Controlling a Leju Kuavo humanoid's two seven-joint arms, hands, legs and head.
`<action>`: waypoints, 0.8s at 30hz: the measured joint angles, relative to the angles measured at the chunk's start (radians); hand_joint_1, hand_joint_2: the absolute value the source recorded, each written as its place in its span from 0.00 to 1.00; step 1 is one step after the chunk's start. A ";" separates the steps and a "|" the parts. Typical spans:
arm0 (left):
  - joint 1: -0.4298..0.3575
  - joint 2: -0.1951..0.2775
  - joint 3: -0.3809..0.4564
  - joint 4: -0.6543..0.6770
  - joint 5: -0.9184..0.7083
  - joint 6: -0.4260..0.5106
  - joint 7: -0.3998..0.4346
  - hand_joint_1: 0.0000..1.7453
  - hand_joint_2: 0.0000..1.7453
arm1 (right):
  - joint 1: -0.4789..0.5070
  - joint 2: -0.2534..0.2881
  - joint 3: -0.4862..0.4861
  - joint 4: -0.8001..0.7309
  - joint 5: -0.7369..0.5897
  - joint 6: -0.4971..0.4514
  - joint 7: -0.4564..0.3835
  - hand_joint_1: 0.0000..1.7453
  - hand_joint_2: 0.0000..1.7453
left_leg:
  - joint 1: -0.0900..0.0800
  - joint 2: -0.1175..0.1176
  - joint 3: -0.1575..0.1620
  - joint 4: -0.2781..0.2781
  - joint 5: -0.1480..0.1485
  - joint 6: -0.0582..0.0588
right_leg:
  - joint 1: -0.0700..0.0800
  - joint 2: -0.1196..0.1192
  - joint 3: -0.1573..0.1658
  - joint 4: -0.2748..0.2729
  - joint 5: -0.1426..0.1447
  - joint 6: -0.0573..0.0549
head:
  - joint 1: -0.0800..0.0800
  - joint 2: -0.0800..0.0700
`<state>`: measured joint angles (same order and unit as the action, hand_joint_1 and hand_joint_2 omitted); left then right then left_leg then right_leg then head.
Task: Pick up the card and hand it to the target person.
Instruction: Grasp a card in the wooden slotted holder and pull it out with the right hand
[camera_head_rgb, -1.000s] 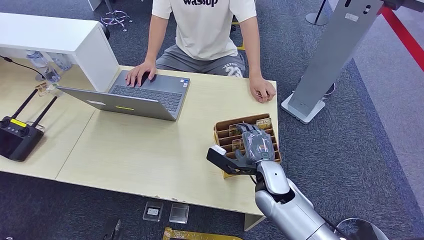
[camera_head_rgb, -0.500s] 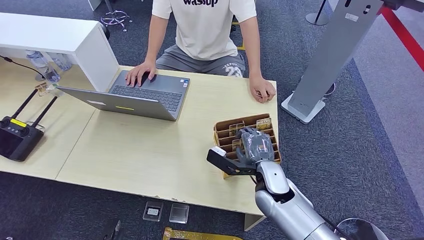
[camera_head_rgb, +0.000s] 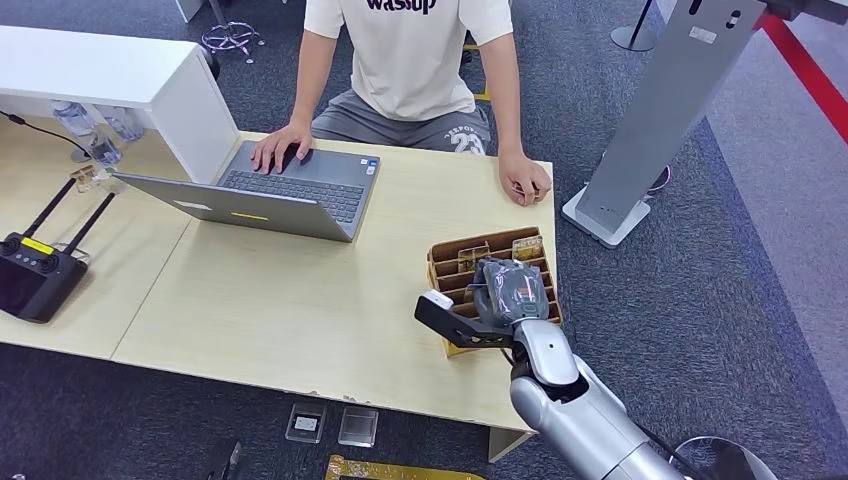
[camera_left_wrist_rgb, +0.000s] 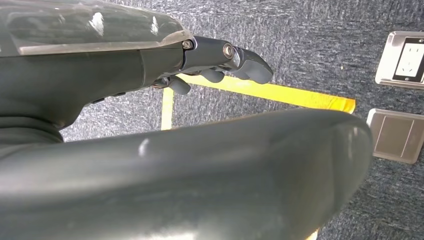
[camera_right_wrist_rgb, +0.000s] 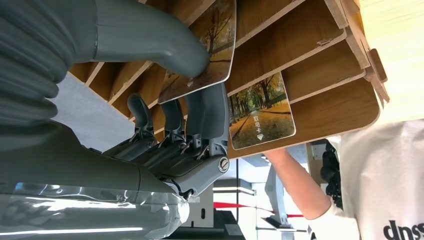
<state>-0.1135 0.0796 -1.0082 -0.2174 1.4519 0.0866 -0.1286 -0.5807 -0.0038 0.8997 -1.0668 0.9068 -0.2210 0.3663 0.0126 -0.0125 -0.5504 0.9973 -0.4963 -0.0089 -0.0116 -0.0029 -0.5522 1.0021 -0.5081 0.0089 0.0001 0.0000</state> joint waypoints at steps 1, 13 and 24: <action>0.000 0.000 0.000 0.000 0.000 0.000 0.000 0.00 0.00 | -0.001 0.001 0.000 0.001 0.000 0.000 0.000 0.76 1.00 | 0.000 0.000 0.000 0.000 0.000 0.000 | 0.000 0.000 0.000 0.000 0.000 0.000 | 0.000 0.000; 0.001 0.000 0.000 0.000 0.000 -0.001 -0.004 0.00 1.00 | -0.003 0.005 0.000 0.007 -0.007 -0.001 -0.010 0.87 1.00 | 0.000 0.000 0.000 0.000 0.000 0.000 | 0.000 0.000 0.000 0.000 0.000 0.000 | 0.000 0.000; 0.003 0.000 -0.004 0.000 -0.001 0.006 -0.016 0.00 1.00 | -0.008 0.003 -0.001 -0.004 -0.031 0.011 -0.012 0.87 1.00 | 0.000 0.000 0.000 0.000 0.000 0.000 | 0.000 0.000 0.000 0.000 0.000 0.000 | 0.000 0.000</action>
<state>-0.1103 0.0797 -1.0123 -0.2174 1.4509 0.0926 -0.1441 -0.5882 -0.0008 0.8985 -1.0706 0.8753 -0.2104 0.3542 0.0126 -0.0124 -0.5500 0.9973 -0.4963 -0.0089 -0.0116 -0.0028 -0.5522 1.0021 -0.5081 0.0089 0.0000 0.0000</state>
